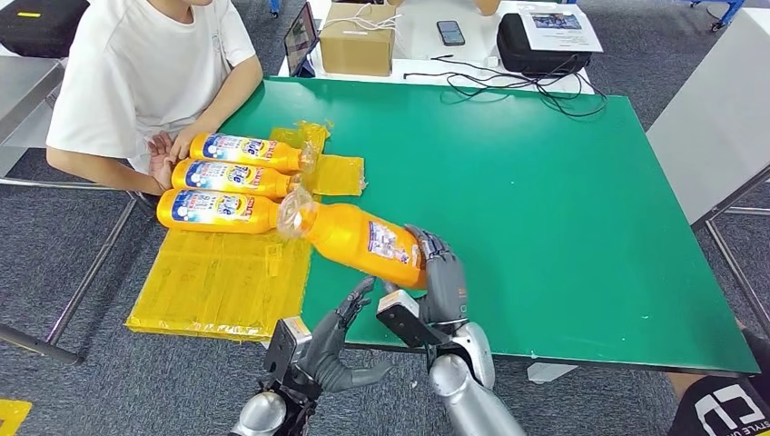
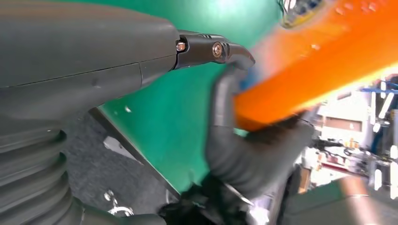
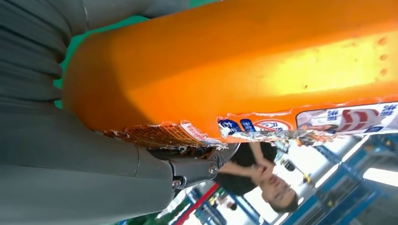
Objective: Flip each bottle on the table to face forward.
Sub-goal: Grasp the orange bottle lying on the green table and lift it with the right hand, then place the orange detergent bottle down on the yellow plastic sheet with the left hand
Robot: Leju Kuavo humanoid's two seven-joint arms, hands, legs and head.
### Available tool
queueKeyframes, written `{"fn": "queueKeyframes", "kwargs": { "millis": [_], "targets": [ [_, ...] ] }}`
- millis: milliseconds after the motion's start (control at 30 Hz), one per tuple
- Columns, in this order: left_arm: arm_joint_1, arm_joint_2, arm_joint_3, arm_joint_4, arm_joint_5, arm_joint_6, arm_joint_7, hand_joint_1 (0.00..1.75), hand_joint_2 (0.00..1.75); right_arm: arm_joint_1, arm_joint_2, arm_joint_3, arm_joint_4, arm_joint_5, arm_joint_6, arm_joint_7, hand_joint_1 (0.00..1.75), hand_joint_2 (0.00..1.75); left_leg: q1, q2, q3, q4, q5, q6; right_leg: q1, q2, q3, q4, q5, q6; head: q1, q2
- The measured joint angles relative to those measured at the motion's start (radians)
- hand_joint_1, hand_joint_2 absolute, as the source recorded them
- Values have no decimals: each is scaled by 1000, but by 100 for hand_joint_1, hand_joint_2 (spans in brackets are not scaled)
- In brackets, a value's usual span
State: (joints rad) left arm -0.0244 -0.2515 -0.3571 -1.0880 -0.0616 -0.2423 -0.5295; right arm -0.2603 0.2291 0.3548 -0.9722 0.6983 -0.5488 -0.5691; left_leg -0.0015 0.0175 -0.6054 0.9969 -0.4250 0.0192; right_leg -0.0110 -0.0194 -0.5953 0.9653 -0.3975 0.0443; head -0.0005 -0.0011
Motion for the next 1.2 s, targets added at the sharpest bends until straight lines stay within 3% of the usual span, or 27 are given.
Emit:
{"fn": "queueKeyframes", "kwargs": {
  "millis": [267,567,1200],
  "targets": [
    [-37,-10,56,-31,112,23,45,0,175,35,33,163,23,134,-141,-28,175,175,0,0,0,0,0,0,0,0,-1,0,0,0,0,0],
    [-39,-13,71,-75,193,3,74,0,175,17,36,246,30,82,-143,-22,175,175,0,2,0,0,0,0,0,1,-2,0,0,0,0,0],
    [-11,-26,83,-166,328,25,70,0,175,5,59,290,30,6,-123,-19,175,175,0,2,-1,0,0,0,0,1,-2,0,0,0,0,0]
  ]
}}
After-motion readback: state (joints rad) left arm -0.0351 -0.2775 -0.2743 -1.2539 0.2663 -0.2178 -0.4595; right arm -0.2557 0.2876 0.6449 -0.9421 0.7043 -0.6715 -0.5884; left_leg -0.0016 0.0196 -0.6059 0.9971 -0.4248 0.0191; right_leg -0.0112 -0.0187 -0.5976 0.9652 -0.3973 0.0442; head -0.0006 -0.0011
